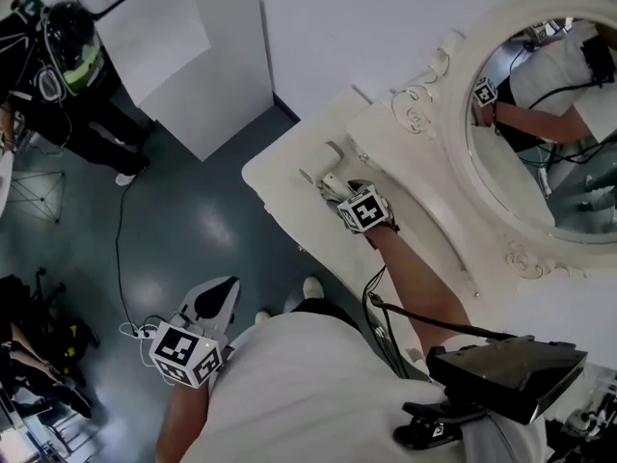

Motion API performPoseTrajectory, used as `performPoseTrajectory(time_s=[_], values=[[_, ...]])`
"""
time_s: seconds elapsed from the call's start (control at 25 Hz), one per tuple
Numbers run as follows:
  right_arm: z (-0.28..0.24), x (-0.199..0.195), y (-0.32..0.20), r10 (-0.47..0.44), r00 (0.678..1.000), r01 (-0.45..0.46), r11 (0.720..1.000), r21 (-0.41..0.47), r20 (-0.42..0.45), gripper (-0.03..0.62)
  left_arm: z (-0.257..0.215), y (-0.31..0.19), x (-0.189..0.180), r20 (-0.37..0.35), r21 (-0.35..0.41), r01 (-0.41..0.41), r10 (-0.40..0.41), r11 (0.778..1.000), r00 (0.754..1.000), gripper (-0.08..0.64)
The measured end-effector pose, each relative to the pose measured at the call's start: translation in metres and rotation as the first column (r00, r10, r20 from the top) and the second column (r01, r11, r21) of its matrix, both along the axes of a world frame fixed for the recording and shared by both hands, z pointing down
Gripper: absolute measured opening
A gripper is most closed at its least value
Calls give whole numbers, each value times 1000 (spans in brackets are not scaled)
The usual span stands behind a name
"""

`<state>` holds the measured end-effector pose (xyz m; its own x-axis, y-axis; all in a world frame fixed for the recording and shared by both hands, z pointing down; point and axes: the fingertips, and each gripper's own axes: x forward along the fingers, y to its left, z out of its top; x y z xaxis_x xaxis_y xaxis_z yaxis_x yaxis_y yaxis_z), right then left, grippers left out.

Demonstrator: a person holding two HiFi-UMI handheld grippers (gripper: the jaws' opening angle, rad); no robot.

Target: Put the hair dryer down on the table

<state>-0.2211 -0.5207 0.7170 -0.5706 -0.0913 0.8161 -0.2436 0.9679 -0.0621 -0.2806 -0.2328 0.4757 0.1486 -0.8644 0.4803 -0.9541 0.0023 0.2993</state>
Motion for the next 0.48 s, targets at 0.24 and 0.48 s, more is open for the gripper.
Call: performPoseTrajectory(time_s=[0.24,0.48], values=[[-20,12,8,41,999,-41,999,22,3,321,2,13,-1,-16,17,-41,41,999,999,2],[-37,23,28,95,995,-96,995,29,20,321,-1,29,-1,-21,37,-85,86,996,996,2]])
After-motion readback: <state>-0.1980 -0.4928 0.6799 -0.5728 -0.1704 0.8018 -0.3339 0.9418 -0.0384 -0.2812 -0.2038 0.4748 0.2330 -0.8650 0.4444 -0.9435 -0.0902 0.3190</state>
